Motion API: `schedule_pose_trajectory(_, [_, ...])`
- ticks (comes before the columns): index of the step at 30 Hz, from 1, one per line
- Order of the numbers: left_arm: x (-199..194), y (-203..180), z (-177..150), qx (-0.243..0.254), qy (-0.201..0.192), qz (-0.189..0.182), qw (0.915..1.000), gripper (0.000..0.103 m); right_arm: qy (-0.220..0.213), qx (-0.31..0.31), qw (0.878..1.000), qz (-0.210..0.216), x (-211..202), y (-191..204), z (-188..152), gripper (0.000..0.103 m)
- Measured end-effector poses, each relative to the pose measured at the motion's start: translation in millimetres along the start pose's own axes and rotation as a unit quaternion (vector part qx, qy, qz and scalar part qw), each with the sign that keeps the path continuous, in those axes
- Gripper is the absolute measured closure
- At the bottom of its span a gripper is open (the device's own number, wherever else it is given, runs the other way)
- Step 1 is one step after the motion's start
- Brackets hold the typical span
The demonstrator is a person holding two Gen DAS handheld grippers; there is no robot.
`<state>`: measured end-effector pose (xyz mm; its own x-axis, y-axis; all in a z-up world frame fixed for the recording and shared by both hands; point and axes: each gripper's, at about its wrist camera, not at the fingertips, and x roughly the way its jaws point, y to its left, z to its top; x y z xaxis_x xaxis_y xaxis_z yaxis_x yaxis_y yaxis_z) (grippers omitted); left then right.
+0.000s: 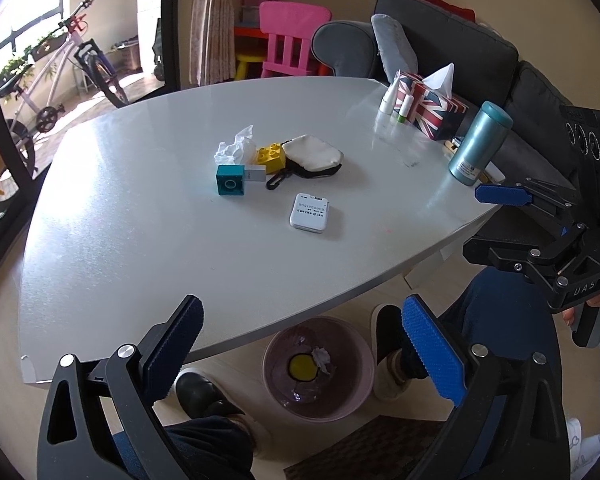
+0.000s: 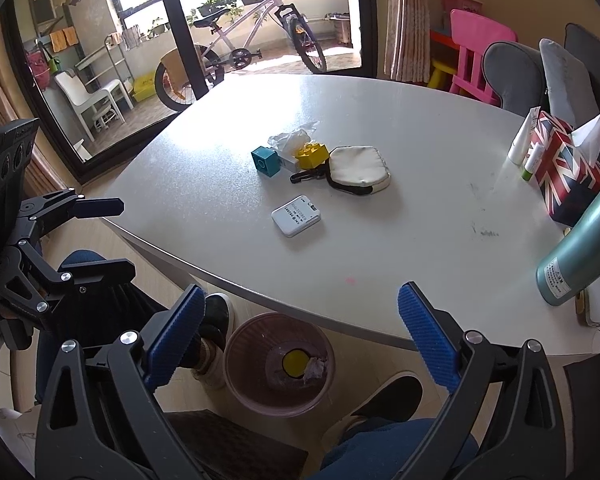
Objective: Collect trash
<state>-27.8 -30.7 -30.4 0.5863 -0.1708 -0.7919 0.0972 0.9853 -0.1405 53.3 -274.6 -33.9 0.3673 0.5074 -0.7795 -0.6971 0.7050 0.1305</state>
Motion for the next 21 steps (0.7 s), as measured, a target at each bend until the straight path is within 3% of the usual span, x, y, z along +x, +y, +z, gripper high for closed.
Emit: schedule_pose_trajectory(21, [12,40,22,-0.022,-0.01,0.03,0.9992,0.007,0.035,-0.038,0.999,0.007,57,-4,38,0.007])
